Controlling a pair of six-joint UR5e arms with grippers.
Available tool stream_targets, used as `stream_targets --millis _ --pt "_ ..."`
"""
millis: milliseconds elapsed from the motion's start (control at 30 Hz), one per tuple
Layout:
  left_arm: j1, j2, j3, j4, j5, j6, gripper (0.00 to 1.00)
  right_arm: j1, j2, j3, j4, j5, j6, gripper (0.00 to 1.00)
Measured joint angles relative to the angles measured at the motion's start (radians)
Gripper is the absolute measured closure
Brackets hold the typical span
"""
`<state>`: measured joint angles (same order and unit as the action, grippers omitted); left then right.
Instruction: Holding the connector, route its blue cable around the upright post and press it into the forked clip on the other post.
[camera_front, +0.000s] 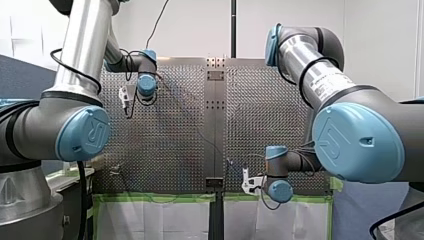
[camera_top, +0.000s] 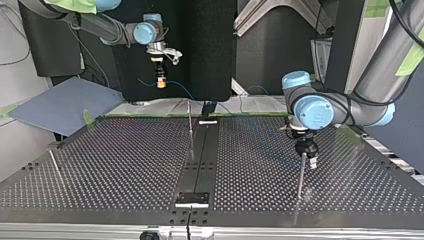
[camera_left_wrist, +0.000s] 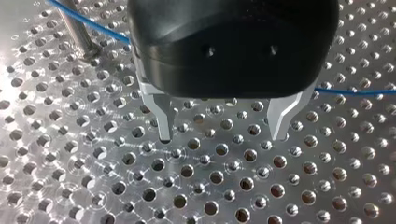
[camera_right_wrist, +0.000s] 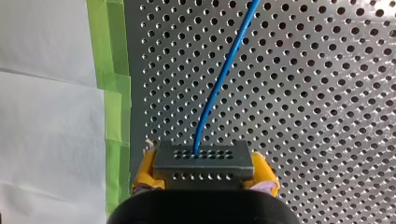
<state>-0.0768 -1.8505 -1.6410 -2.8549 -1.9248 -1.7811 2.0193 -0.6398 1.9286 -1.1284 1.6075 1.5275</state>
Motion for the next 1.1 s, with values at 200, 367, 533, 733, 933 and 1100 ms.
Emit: stream_targets --millis 200,367,533,733,933,1100 --pt "-0.002 0.000 0.000 -0.016 -0.007 -0.006 0.00 -0.008 0.002 0.000 -0.001 -0.031 -0.001 1.00" --pt "-0.004 0.005 0.000 -0.050 0.001 -0.039 0.00 -0.009 0.003 0.000 0.005 -0.039 -0.002 1.00" --pt "-0.004 0.031 -0.010 -0.094 0.010 -0.082 0.00 -0.009 0.004 0.000 0.008 -0.047 -0.002 1.00" --pt "0.008 0.086 -0.060 -0.117 0.000 -0.118 0.00 -0.010 0.004 -0.001 0.019 -0.053 0.000 1.00" --pt "0.021 0.134 -0.108 -0.134 -0.040 -0.093 0.00 -0.010 0.004 -0.009 0.046 -0.052 -0.001 1.00" --pt "0.022 0.175 -0.149 -0.171 -0.080 -0.055 0.00 -0.010 0.004 -0.014 0.063 -0.053 -0.002 1.00"
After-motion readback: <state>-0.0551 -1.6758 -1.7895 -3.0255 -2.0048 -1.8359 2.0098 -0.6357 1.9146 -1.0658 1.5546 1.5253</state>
